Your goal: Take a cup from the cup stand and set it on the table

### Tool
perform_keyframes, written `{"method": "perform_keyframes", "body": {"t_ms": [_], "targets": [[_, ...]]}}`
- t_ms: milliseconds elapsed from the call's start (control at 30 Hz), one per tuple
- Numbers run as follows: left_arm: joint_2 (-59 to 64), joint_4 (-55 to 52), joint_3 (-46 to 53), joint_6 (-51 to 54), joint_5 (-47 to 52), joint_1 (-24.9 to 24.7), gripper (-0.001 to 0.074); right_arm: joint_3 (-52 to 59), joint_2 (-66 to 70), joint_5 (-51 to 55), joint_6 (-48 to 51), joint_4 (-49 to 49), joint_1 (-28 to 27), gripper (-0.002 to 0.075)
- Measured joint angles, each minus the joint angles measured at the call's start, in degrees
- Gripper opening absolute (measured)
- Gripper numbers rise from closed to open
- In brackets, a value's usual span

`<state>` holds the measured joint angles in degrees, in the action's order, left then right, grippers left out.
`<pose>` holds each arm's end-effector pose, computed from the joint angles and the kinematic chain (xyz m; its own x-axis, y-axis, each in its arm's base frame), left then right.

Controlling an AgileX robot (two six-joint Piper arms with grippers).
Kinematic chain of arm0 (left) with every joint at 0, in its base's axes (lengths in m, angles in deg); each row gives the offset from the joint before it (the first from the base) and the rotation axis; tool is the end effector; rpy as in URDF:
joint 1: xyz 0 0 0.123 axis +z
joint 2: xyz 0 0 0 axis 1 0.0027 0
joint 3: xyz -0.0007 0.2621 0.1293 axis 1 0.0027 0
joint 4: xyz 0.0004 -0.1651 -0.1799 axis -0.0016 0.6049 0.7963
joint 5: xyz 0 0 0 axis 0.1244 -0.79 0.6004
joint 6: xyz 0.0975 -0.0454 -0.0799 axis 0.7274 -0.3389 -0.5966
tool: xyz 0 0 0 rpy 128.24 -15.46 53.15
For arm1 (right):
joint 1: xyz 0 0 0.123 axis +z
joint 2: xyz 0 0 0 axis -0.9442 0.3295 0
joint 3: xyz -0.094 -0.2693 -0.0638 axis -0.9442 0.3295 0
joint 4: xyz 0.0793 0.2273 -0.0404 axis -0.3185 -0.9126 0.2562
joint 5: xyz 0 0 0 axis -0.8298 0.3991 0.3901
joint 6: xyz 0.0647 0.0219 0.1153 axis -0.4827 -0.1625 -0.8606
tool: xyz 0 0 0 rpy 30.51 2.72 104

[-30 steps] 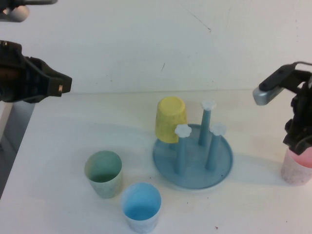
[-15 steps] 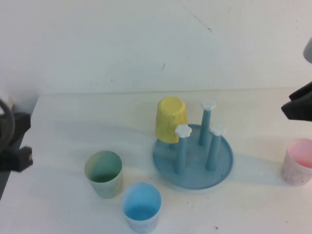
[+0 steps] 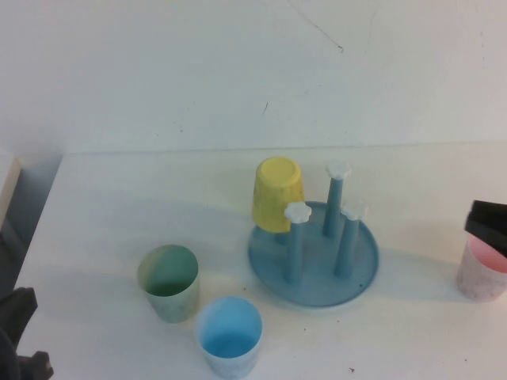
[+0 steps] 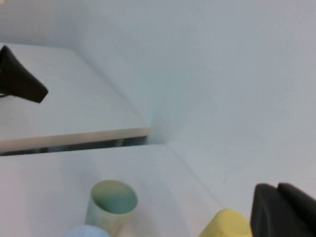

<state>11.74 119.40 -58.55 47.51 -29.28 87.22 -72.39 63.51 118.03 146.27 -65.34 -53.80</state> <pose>0.1360 -0.0306 0.2541 -0.3801 -0.1493 -0.9128 0.1524 0.9633 -0.2211 0.1431 0.1195 0.3343 0.1918 -0.2799 -0.9407 -0.7423 0.5857 -0.3256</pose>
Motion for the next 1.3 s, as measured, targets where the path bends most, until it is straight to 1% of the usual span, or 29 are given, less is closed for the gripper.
{"method": "perform_keyframes", "body": {"t_ms": [33,67,200,400,1067,1300], "targets": [[0.0,0.0,0.6,-0.1,-0.5,0.0,-0.0001,1.9,-1.8,-0.6,5.0,-3.0,0.0,0.0005],[0.0,0.0,1.2,-0.2,-1.1,0.0,-0.0001,2.9,-3.1,-1.3,7.1,-4.4,0.0,0.0004],[0.0,0.1,3.1,-0.3,-2.3,0.0,-0.0001,5.7,-5.6,-5.3,10.6,-7.1,0.0,0.0],[0.0,0.1,5.0,-0.3,-1.7,0.0,-0.0001,6.4,-5.6,-7.0,11.5,-7.9,0.0,-0.0001],[0.0,0.0,5.3,-0.3,13.2,0.0,-0.0001,6.6,-5.6,-7.7,11.8,-8.0,0.0,-0.0001],[0.0,0.0,5.3,-0.3,13.8,0.0,-0.0001,7.3,-5.9,-14.7,11.8,-7.2,0.0,-0.0001]]}}
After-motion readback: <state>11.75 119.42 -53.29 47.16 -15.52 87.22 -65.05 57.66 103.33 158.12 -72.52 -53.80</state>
